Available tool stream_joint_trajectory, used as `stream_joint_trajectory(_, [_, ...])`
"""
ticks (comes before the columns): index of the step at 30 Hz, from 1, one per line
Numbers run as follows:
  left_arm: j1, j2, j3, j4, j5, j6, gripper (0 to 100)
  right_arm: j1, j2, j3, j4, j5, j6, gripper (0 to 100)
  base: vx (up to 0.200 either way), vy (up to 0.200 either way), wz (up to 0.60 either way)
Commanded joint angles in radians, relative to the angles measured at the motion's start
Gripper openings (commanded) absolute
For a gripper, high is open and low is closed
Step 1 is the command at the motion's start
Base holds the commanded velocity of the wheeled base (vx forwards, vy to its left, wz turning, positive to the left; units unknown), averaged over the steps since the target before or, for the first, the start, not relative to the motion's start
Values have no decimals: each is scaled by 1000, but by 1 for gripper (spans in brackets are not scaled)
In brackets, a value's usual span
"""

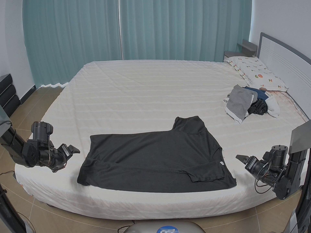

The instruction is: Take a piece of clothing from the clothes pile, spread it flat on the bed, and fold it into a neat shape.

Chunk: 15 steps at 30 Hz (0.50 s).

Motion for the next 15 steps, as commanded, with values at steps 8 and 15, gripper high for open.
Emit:
stream_joint_trajectory(8, [-89, 268, -173, -44, -34, -1, 100, -12, -4, 11, -8, 74, 34, 100, 0, 0, 0])
stream_joint_trajectory(15, [-110, 380, -203, -174, 14, 4, 100, -3, -1, 8, -8, 75, 33, 100, 0, 0, 0])
